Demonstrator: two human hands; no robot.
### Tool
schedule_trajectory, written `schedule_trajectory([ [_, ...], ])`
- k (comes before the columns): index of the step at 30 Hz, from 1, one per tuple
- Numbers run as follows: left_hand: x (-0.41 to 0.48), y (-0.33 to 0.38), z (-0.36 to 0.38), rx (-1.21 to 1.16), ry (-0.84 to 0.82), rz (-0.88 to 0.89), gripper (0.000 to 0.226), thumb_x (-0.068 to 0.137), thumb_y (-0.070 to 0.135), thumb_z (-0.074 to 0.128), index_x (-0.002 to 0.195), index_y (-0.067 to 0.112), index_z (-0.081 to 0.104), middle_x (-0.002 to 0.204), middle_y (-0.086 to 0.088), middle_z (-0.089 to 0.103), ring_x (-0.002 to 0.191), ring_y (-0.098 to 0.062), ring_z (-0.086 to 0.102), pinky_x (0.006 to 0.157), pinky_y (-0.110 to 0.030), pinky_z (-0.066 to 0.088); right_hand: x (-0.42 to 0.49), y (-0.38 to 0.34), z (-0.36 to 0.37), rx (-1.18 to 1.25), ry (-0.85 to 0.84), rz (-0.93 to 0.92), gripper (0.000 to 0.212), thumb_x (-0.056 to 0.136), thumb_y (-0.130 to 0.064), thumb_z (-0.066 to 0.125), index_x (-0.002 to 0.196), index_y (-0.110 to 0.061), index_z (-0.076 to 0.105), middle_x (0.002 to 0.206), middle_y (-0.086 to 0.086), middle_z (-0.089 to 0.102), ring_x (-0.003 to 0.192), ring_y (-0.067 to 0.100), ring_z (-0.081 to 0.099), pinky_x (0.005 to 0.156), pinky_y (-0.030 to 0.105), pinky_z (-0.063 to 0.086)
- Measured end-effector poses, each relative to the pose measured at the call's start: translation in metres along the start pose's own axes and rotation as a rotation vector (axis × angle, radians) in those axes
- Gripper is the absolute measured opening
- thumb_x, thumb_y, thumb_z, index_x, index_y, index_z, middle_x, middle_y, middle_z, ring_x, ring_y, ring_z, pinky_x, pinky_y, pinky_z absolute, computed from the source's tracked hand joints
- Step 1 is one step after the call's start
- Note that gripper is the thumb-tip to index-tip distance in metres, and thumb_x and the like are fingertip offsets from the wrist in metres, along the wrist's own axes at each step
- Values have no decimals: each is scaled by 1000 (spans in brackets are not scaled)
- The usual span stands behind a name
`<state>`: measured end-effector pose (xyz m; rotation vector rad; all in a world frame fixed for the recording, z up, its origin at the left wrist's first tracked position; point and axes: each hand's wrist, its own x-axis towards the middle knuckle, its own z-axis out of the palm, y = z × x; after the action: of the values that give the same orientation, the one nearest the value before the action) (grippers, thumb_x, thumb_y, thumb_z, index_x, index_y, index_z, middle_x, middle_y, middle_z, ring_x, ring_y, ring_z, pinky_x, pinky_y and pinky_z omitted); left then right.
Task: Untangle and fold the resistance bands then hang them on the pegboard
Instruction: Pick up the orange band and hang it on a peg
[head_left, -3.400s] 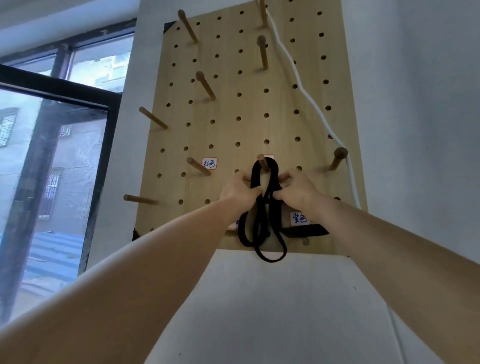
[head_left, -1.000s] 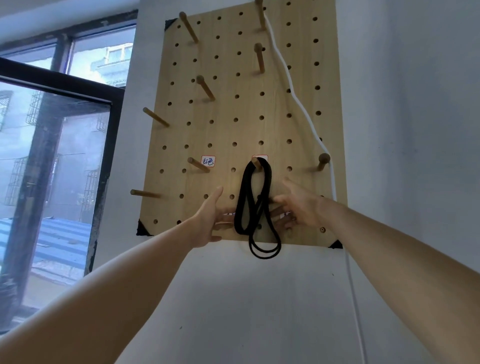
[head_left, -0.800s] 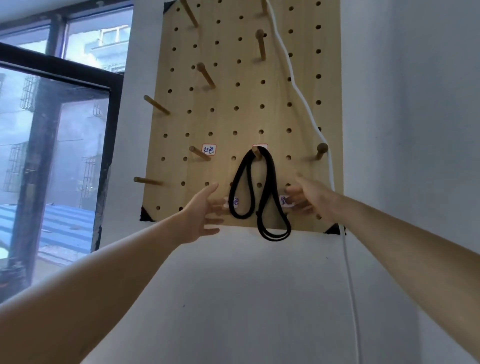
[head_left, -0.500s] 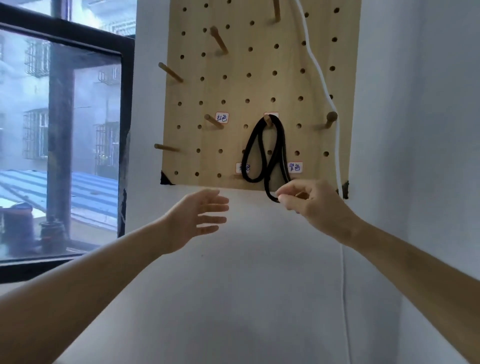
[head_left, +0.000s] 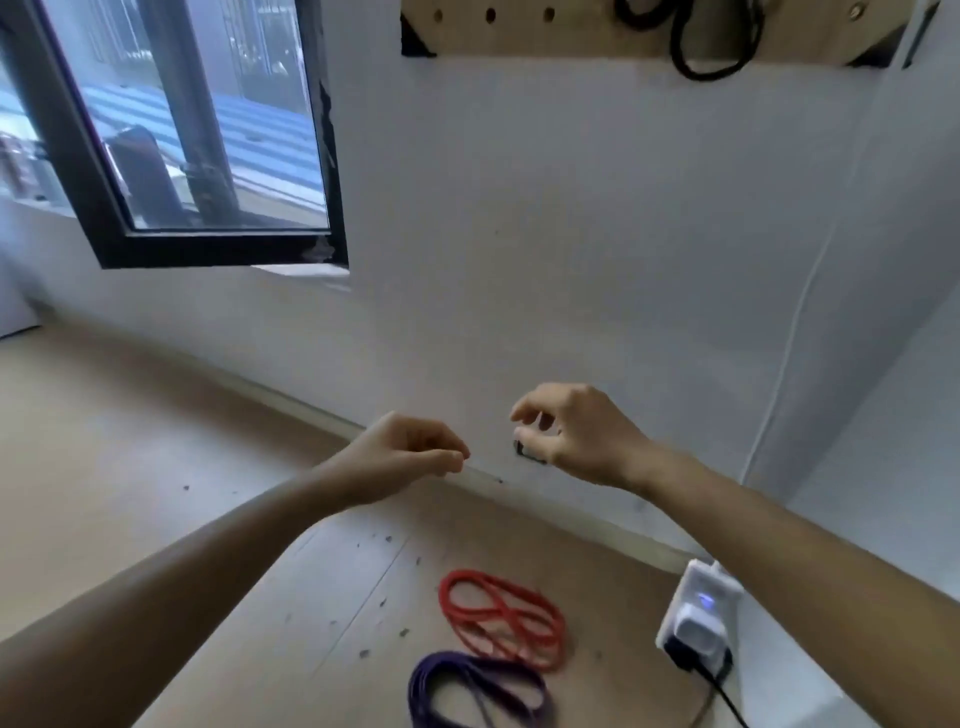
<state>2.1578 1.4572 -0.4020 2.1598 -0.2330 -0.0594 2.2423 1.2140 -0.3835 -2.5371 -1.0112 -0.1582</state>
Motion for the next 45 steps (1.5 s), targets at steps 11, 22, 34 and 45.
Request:
schedule_trajectory([
  [11, -40, -198, 110, 89, -123, -393, 17, 91, 27, 71, 107, 21, 76, 96, 6, 76, 90, -8, 70, 85, -33, 58, -18, 49, 191, -82, -593, 241, 24, 87, -32, 62, 109, -26, 70, 107, -2, 71, 99, 23, 65, 85, 32, 52],
  [22, -52, -333, 233, -119, -113, -699, 17, 90, 5, 67, 102, 16, 73, 96, -3, 73, 92, -21, 67, 89, -34, 55, -75, 121, 333, 52, -776, 519, 28, 86, -37, 66, 112, -26, 72, 119, 1, 71, 111, 25, 65, 89, 32, 51],
  [34, 38, -384, 285, -108, 259, -810, 20, 91, 28, 65, 109, 22, 71, 101, 1, 72, 96, -20, 67, 90, -41, 55, -54, 190, 426, 100, -459, 656, 35, 89, -30, 71, 120, -14, 69, 121, 12, 64, 116, 33, 57, 103, 39, 45],
  [45, 105, -414, 290, -93, 240, -872, 42, 88, 30, 71, 125, 17, 56, 128, -7, 56, 115, -25, 56, 99, -43, 49, -30, 221, 459, 66, -530, 725, 56, 83, -59, 63, 123, -20, 66, 123, 9, 63, 120, 33, 57, 103, 45, 47],
])
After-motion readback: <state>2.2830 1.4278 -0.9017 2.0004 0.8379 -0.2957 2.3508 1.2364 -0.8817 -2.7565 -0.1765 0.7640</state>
